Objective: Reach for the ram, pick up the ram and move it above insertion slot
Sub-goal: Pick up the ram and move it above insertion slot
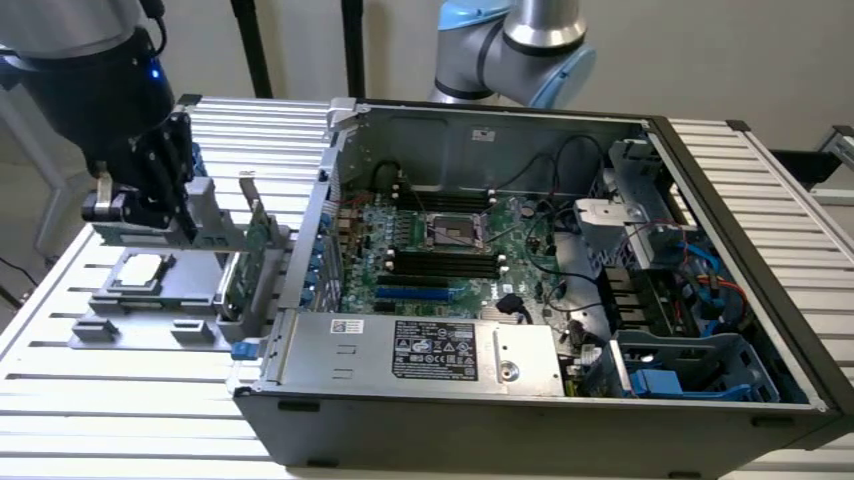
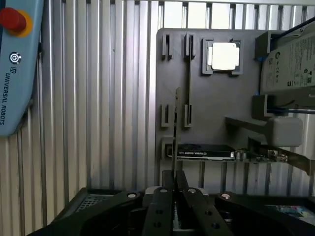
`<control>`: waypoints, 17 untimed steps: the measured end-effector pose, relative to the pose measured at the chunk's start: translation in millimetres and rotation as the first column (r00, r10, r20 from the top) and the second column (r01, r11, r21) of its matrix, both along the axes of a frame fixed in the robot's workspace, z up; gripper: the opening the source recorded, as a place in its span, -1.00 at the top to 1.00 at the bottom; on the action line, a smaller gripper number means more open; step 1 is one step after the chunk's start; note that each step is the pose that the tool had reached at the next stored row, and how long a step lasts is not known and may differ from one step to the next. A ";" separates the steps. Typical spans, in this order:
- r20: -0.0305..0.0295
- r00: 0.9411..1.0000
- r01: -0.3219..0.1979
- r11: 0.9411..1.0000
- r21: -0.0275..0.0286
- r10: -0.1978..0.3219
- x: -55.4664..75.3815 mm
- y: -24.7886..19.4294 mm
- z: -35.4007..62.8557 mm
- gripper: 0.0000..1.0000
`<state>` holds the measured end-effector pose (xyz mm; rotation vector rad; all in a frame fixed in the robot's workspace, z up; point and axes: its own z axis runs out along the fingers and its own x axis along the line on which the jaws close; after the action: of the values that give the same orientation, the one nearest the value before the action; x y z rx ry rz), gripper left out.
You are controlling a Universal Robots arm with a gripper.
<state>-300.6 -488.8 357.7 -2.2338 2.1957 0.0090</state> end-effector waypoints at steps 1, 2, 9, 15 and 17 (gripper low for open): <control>0.000 1.000 0.000 1.000 0.000 0.000 4.5 0.0 4.5 0.73; 0.000 1.000 0.000 1.000 0.000 0.000 9.0 0.0 9.0 0.73; 0.000 1.000 0.000 1.000 0.000 0.000 40.5 0.9 33.8 0.73; 0.000 1.000 0.000 1.000 0.002 0.000 67.5 2.4 36.4 0.73; 0.000 1.000 0.000 1.000 0.003 0.000 76.7 2.9 36.7 0.73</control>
<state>-223.9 -485.9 394.4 -2.2329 2.1945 0.0123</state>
